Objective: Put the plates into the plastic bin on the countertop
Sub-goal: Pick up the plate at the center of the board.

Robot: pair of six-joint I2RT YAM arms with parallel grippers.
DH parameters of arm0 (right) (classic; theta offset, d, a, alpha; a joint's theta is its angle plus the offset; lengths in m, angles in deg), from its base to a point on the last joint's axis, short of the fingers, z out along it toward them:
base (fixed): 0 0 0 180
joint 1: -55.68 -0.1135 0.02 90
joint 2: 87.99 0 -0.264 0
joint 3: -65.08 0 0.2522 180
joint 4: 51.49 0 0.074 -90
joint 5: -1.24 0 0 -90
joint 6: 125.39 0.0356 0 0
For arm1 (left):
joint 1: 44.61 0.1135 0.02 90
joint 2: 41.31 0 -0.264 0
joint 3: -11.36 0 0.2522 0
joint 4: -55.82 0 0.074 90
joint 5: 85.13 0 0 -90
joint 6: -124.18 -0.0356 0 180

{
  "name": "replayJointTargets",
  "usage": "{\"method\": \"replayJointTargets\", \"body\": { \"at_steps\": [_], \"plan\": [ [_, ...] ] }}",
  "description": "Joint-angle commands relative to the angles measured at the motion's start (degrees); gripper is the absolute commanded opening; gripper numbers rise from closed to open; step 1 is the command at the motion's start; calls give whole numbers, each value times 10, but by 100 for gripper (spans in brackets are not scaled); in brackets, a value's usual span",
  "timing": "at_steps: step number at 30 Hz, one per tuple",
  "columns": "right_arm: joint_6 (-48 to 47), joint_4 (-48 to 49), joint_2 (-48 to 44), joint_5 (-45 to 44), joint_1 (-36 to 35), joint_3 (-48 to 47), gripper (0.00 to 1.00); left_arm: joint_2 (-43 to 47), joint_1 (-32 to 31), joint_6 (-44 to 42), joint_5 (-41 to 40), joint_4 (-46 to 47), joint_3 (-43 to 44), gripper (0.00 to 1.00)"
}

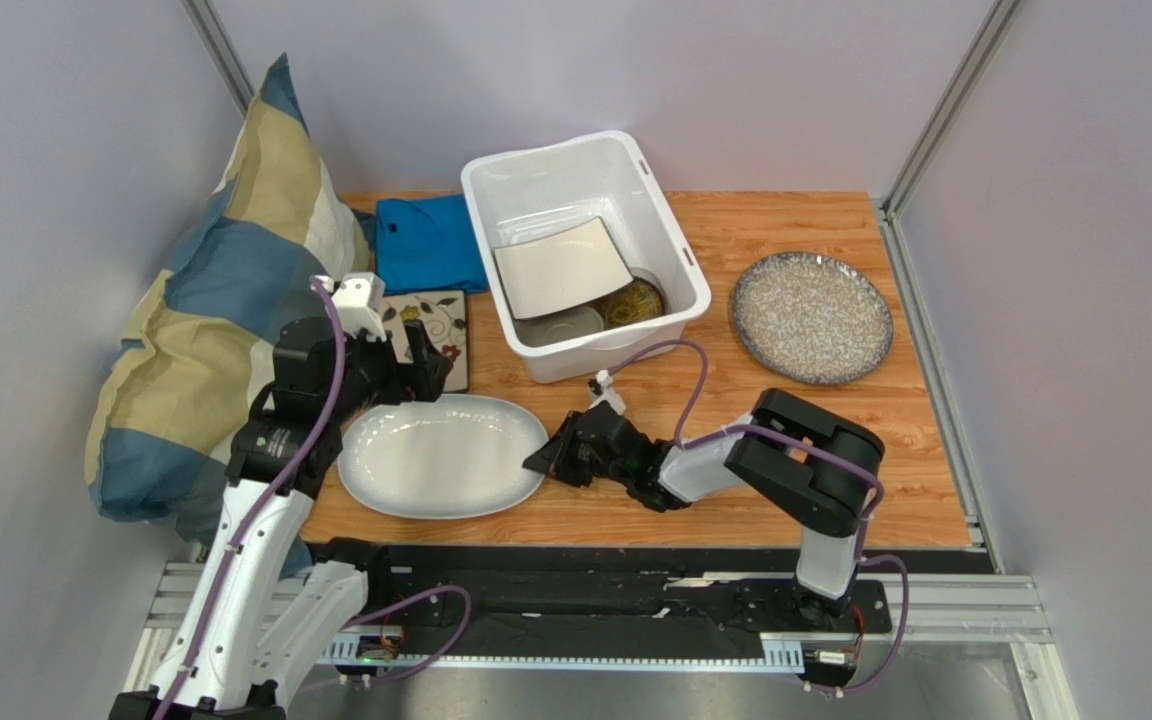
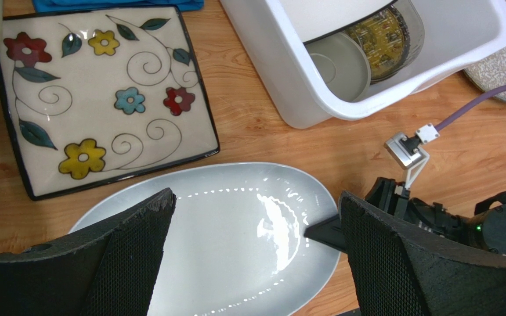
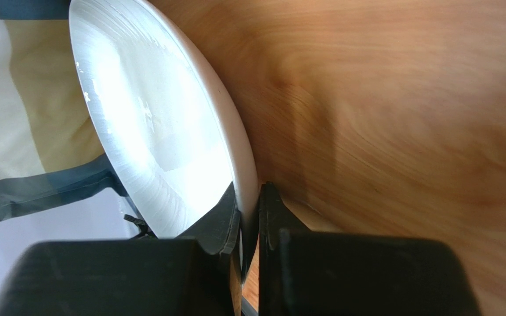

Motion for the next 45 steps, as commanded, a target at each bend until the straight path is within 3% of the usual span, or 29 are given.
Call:
{"method": "replayJointTargets", "body": {
  "at_steps": [1, 10, 13, 20, 24, 34, 45],
  "plan": [
    [-28, -65, -60, -35, 6, 31, 0, 8, 4, -9, 5, 19, -3, 97],
    [-32, -95, -208, -49, 18, 165, 0, 8, 4, -9, 4, 19, -4, 98],
    [-48, -153, -312, -68, 23, 190, 0, 6, 4, -8, 5, 19, -4, 97],
    [-113, -408, -579, -97, 56, 190, 0, 1, 4, -6, 9, 18, -4, 97],
    [-142, -505, -666, -86, 73, 174, 0, -3, 4, -6, 10, 19, -4, 97],
    [-178, -617, -750, -64, 99, 112, 0, -10, 4, -5, 9, 17, -4, 96],
    [-266, -687, -725, 50, 179, -22, 0, -11, 4, -4, 9, 17, -3, 96]
  ]
}}
